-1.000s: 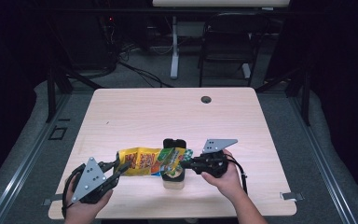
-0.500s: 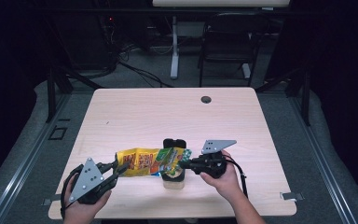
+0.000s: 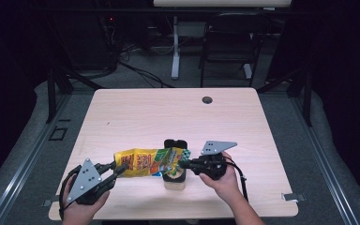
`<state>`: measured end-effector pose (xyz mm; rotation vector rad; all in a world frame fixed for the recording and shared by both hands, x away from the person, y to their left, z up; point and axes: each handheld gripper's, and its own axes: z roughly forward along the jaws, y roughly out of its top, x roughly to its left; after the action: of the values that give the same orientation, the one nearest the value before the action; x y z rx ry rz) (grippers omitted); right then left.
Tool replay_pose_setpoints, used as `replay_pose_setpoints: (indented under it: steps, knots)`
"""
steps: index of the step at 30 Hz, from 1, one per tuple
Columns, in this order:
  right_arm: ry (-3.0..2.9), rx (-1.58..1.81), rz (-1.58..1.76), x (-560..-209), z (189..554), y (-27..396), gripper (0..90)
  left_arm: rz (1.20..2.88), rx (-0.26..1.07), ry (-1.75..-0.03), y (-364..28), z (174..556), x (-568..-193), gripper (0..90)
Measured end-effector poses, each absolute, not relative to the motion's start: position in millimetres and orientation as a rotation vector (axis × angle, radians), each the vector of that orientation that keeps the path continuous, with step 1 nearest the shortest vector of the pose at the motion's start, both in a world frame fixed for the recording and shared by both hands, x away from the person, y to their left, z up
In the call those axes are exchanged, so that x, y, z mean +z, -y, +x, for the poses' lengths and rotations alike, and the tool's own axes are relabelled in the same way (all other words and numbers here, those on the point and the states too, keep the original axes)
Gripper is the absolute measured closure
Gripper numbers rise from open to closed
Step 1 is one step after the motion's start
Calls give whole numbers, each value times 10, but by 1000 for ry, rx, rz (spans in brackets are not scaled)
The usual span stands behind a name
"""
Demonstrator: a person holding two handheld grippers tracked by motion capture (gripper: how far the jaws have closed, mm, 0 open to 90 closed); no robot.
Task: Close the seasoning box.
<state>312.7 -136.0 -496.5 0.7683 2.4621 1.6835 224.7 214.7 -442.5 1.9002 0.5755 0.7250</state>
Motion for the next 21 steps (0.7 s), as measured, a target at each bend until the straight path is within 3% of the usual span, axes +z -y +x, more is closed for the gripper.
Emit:
replay_pose_setpoints:
  steps: [21]
  knots:
    - [-2415,1679,760,-4871,3051,1259,900,1845,679,-620,-2355,2331,-4636,771]
